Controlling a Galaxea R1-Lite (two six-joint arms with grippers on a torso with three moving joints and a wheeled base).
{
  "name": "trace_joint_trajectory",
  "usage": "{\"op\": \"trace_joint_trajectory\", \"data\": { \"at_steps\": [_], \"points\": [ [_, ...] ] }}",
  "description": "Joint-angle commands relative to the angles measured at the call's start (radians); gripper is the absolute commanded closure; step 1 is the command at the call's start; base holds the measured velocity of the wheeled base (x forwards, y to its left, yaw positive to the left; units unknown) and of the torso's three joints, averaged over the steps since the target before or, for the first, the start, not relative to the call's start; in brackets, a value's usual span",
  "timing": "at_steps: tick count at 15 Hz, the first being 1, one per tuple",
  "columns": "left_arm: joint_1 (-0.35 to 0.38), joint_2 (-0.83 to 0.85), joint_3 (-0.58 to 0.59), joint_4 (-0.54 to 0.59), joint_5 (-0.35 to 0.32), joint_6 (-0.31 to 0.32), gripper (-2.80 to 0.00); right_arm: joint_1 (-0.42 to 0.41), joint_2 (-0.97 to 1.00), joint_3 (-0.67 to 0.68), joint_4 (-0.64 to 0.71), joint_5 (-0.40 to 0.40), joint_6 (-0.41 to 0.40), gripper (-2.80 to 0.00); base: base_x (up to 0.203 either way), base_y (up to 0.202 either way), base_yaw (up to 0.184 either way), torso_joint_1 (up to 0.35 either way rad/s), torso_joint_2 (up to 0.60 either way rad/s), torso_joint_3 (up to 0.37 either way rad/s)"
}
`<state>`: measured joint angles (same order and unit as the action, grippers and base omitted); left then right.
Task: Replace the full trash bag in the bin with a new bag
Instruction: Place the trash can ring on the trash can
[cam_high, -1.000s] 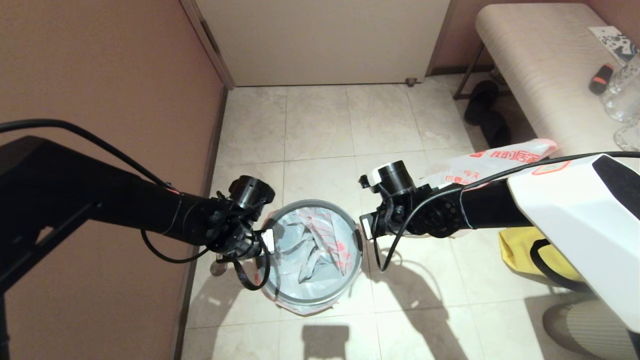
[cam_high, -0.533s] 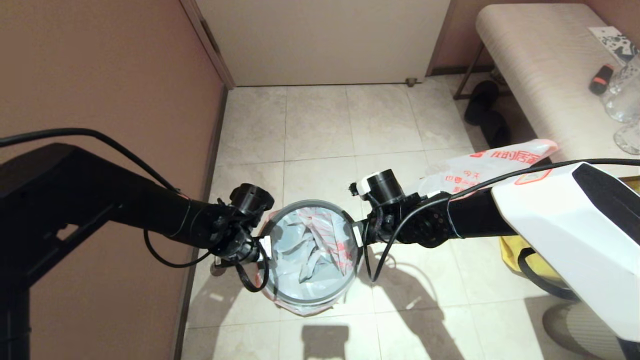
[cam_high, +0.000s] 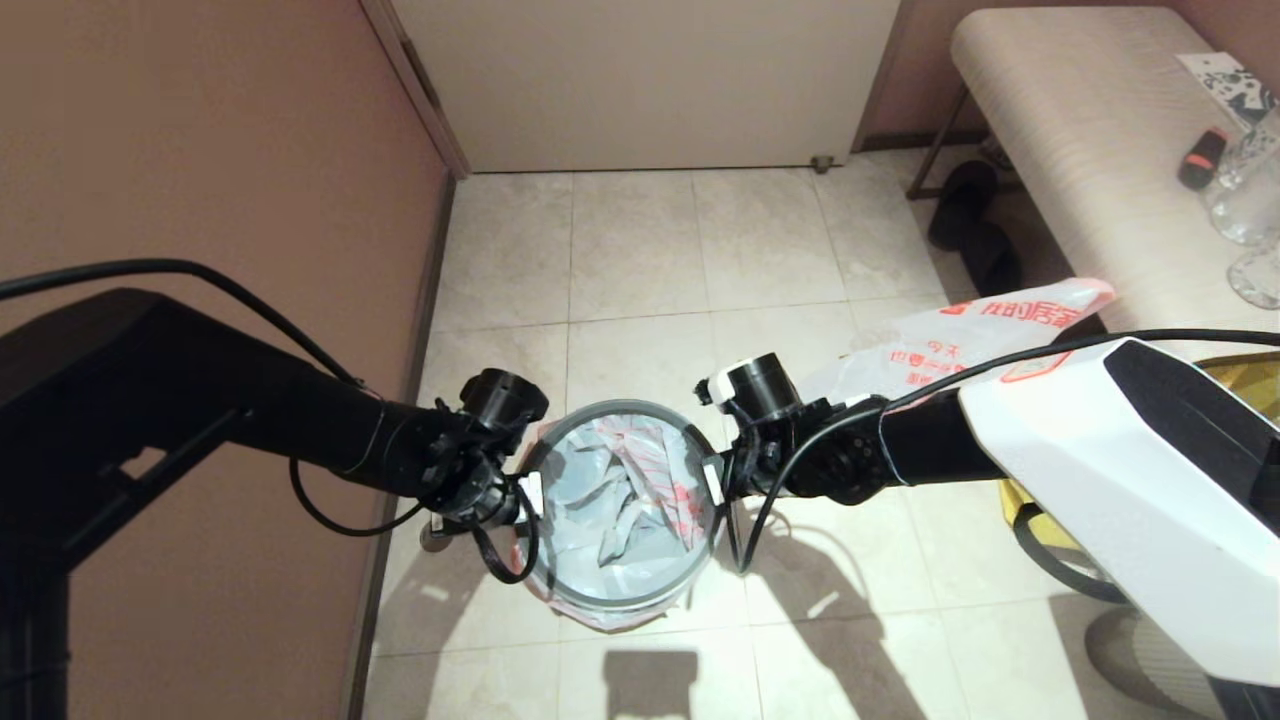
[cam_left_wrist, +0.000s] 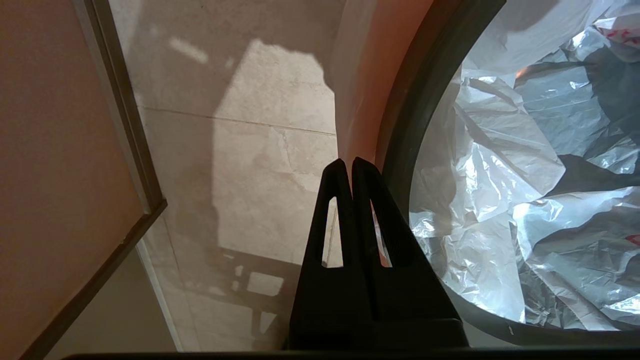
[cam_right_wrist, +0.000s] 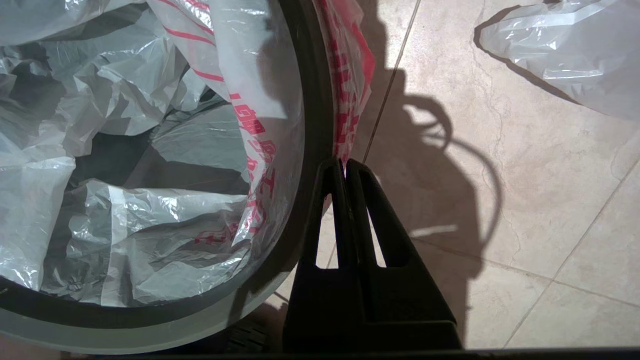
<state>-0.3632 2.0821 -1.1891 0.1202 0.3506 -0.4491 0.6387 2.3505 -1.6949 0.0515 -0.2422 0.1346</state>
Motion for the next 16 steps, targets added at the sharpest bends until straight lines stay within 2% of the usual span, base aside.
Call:
{"op": "trace_joint_trajectory", "data": {
  "at_steps": [1, 13, 16],
  "points": [
    [0.001, -0.002, 0.0, 0.001, 0.003, -0.003, 0.0, 0.002, 0.017, -0.008, 0.001, 0.001, 0.0, 0.0, 0.0, 0.0, 0.0, 0.0, 0.0, 0.0],
    [0.019, -0.029, -0.01, 0.002, 0.002, -0.008, 0.0, 0.017, 0.01, -0.003, 0.005, 0.001, 0.0, 0.0, 0.0, 0.0, 0.0, 0.0, 0.0, 0.0],
    [0.018, -0.02, -0.011, -0.026, 0.0, -0.011, 0.0, 0.018, 0.02, 0.0, 0.002, 0.001, 0.0, 0.0, 0.0, 0.0, 0.0, 0.0, 0.0, 0.0]
  ]
}}
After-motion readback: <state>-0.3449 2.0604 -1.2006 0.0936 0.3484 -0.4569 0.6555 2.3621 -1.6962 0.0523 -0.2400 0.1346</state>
